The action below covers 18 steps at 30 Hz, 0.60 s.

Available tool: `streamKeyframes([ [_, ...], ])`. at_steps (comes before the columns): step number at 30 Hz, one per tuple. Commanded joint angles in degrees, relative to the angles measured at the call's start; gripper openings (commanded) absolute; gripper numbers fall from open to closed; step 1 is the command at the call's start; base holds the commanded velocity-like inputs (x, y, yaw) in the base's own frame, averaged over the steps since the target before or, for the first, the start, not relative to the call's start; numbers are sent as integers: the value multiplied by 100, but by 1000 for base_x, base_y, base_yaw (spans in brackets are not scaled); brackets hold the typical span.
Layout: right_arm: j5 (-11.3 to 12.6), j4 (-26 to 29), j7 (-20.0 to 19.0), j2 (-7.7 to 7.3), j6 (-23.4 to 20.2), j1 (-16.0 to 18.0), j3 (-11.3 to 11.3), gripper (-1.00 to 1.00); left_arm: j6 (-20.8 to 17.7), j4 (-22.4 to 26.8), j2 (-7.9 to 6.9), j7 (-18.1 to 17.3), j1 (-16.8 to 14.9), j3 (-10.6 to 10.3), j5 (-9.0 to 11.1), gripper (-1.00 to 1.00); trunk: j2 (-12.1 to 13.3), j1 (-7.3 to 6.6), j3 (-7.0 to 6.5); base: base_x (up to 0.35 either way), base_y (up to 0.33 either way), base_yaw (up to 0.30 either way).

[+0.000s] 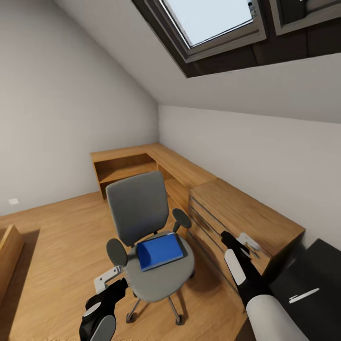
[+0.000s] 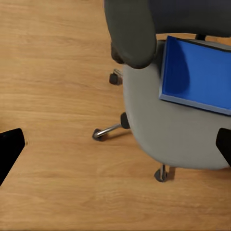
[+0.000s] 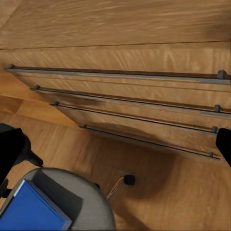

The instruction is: In the bedroom, organize the workspace by keeping the computer under the desk, ensuring the monitor is on the desk, placing the keyboard on the desk next to the monitor, placing the mouse on the desk next to the keyboard, moving the folder from the swivel chair onto the desk next to the mouse, stacking the notebook on top of the folder with the pen on top of the notebook, and positioning the swivel chair next to the desk.

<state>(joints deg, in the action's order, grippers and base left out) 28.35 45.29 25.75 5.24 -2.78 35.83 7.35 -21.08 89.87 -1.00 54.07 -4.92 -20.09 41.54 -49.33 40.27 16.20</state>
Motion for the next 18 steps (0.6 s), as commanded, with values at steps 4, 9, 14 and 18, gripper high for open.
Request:
streamKeyframes([
  [4,22,15,18,3,-25,-1,12,100,-28,6,-5,42,-9,-13,26,100,-6,1,8,0,0,274],
  [9,21,15,18,3,-24,-1,12,100,-28,7,-5,39,-8,-13,26,100,-6,1,8,0,0,274],
  [14,21,15,18,3,-26,0,12,100,-27,8,-5,41,-6,-13,13,100,-6,1,8,0,0,274],
  [18,21,15,18,2,-26,2,12,100,-24,10,-5,42,-8,-12,7,100,-6,1,8,0,0,274],
])
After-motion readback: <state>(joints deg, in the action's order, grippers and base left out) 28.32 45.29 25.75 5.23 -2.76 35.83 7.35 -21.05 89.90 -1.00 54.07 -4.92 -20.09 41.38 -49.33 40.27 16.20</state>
